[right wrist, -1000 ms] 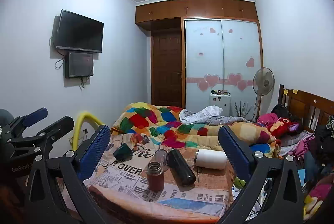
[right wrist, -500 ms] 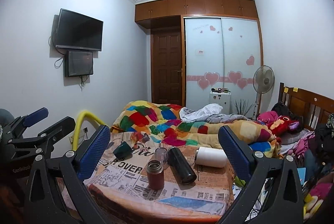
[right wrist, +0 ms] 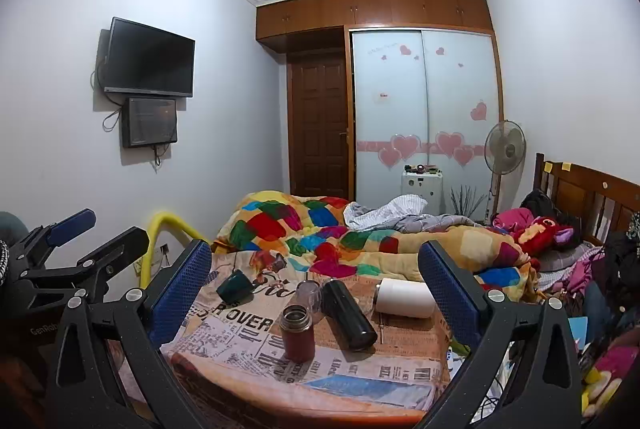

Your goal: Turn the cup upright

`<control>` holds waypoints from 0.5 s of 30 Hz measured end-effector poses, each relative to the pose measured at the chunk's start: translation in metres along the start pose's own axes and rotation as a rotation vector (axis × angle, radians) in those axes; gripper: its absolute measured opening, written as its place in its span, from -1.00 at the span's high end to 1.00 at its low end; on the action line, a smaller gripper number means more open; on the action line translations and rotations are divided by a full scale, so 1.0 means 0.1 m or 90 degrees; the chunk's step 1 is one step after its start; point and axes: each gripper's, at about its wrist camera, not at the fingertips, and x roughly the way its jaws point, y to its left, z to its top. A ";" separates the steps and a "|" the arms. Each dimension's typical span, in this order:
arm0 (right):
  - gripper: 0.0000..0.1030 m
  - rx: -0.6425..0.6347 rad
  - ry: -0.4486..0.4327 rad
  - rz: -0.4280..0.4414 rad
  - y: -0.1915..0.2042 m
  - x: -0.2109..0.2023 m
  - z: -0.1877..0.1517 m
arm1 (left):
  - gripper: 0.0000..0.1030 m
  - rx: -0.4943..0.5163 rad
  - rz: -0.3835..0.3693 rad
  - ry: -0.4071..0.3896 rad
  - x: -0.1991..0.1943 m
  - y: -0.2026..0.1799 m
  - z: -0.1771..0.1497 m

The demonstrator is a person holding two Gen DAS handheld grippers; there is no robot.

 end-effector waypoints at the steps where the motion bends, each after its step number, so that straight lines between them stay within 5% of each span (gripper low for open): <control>1: -1.00 0.001 0.001 0.000 0.00 0.00 0.00 | -0.99 0.000 0.000 0.001 0.01 0.00 0.00; 15: -1.00 0.002 0.003 0.000 0.00 -0.01 0.01 | -0.99 -0.004 -0.004 0.008 0.03 0.01 0.01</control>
